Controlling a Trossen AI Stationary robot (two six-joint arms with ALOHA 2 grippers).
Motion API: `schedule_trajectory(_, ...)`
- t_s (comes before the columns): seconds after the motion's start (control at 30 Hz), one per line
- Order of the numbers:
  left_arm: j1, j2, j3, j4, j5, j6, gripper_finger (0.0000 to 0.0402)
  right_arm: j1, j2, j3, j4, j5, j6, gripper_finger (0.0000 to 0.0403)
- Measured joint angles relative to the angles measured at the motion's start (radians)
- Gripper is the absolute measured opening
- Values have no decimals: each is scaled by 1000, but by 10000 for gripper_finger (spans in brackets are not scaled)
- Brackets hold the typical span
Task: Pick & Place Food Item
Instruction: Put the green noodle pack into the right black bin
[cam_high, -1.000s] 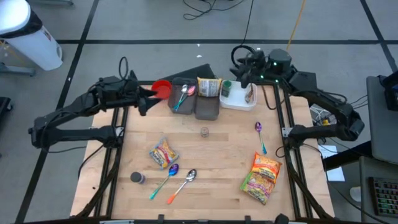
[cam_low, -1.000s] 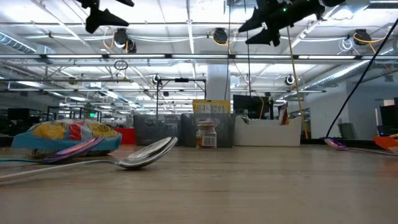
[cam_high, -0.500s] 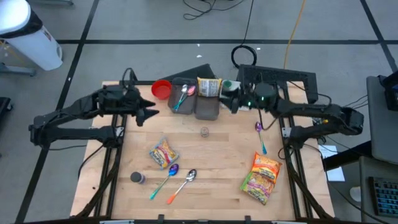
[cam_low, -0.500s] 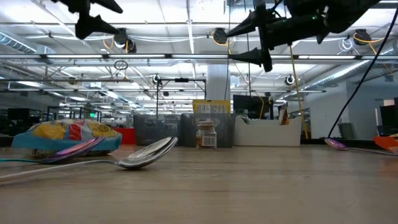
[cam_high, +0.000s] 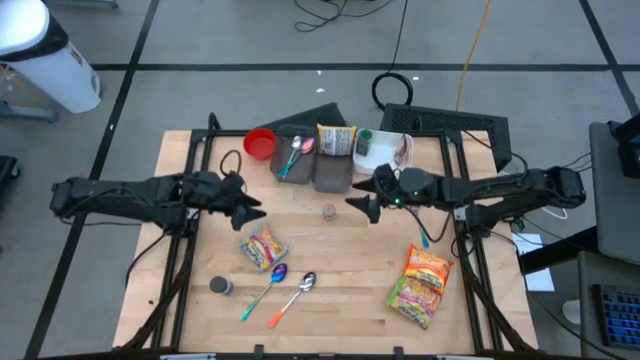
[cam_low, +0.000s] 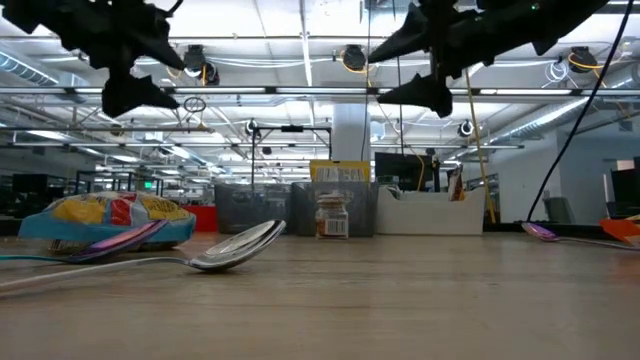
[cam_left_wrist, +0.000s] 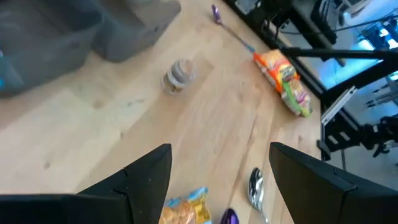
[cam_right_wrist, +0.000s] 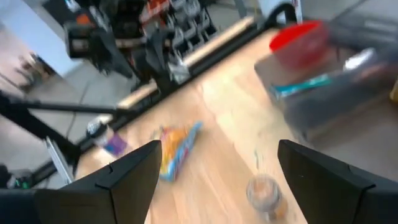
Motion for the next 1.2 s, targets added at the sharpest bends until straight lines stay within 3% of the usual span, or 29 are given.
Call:
schedule_trajectory(0.17,-68,9,-33,1,-57,-49,273,18,-3,2,-118,-7,-17,313)
schedule_trajectory(0.43,-102,42,-44,35,-73,-83,273,-22,-40,144,-646,-5,-152,313)
schedule_trajectory(0.53,-102,60,-43,82,-74,-71,273,-61,-65,174,-750,-9,-180,313)
schedule_trajectory(0.73,-102,100,-43,125,-72,-57,273,-169,-134,183,-911,-108,-186,313)
schedule_trajectory(0.93,-100,137,-43,124,-71,-50,273,-242,-201,183,-1077,-113,-233,313)
schedule_trajectory(1.2,-83,166,-43,127,-69,-26,273,-332,-171,183,-1145,-147,-310,313)
